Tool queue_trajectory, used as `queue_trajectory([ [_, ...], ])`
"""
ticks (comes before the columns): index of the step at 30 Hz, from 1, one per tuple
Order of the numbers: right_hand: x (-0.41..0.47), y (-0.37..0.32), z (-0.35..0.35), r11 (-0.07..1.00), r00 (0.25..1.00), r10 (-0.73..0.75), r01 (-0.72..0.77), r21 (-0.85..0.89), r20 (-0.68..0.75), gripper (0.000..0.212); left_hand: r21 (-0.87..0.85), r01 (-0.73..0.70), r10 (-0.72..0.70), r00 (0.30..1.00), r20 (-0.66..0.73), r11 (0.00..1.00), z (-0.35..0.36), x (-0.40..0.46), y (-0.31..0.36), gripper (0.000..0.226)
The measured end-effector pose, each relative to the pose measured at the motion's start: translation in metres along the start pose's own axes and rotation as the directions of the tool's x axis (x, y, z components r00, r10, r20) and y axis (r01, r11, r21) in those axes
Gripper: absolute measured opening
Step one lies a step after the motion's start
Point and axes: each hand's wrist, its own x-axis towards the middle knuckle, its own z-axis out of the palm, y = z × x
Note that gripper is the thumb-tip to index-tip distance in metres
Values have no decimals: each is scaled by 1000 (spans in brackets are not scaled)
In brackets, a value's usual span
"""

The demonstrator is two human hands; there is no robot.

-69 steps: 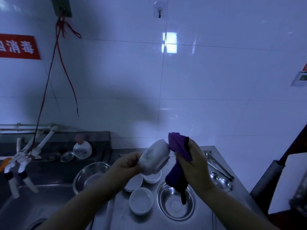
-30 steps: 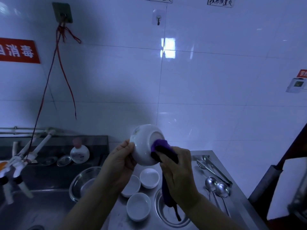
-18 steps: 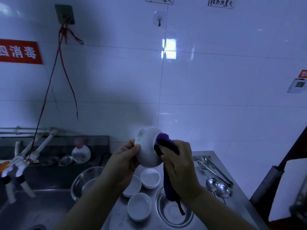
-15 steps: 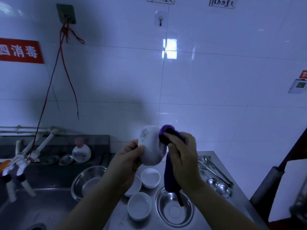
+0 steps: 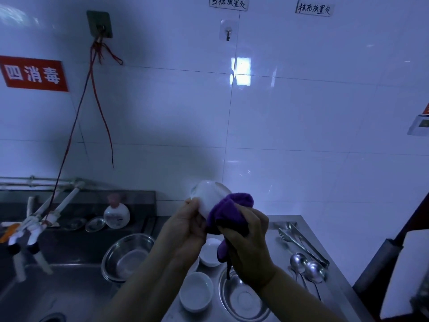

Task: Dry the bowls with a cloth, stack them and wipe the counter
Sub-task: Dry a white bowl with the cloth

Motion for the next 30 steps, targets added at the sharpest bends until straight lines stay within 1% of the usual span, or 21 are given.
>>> queue_trajectory([
  [1, 3, 1, -2, 1000, 1000, 10, -10, 14, -19, 17, -44, 10, -10, 1000, -6, 999, -1, 0, -2, 32],
  [3, 12, 0, -1, 997, 996, 71, -69, 26, -48, 15, -97, 30, -28, 999, 20, 995, -2, -3, -8, 25],
  [5, 20, -6, 3, 996, 995, 92, -93, -8, -48, 15, -86, 43, -38, 998, 59, 995, 0, -5, -14, 28],
  [7, 19, -10, 8, 998, 998, 45, -46, -41, -35, 12, -74, 46, -42, 997, 57, 996, 2, -6, -15, 31],
  [9, 12, -6, 9, 999, 999, -14, 12, -32, -45, 11, -99, 66, -62, 997, 40, 993, 4, -5, -12, 27],
  [11, 6, 1, 8, 999, 996, -29, 30, 17, -83, 19, -146, 79, -75, 997, 31, 986, 4, -5, -8, 27],
  [12, 4, 4, 8, 998, 994, -4, 11, 63, -109, 20, -178, 67, -64, 998, 23, 982, 4, -4, -7, 28],
  [13, 4, 6, 8, 990, 990, 49, -30, 140, -134, 17, -213, 49, -47, 999, 14, 976, 3, -3, -7, 28],
  [14, 5, 6, 8, 961, 979, 147, -107, 256, -143, 11, -242, 31, -32, 999, 2, 970, 3, -2, -6, 26],
  [16, 10, 6, 7, 833, 919, 385, -303, 463, -90, 15, -241, 20, -18, 1000, 10, 970, 1, -3, -7, 24],
  [17, 13, 7, 5, 762, 879, 476, -387, 519, -43, 17, -216, 26, -20, 999, 29, 976, 0, -5, -7, 23],
  [19, 20, 9, 0, 626, 811, 580, -505, 595, 77, 15, -150, 34, -27, 998, 51, 988, -6, -6, -6, 23],
  [21, 28, 13, -5, 515, 761, 619, -580, 631, 194, 18, -73, 10, -6, 999, 51, 997, -14, -6, -5, 26],
  [23, 37, 16, -8, 460, 732, 614, -636, 620, 296, 18, 10, -26, 25, 998, 62, 1000, -22, -6, -3, 29],
  [25, 44, 18, -6, 443, 708, 587, -687, 576, 393, 19, 110, -61, 52, 995, 83, 992, -29, -7, 0, 30],
  [27, 48, 17, 0, 469, 702, 554, -707, 529, 447, 25, 236, -87, 66, 993, 97, 968, -35, -8, 3, 29],
  [28, 49, 15, 5, 501, 712, 531, -701, 507, 459, 26, 297, -95, 69, 993, 98, 950, -40, -8, 6, 28],
  [30, 47, 9, 16, 609, 744, 470, -663, 436, 475, 22, 397, -91, 62, 995, 84, 913, -48, -10, 11, 23],
])
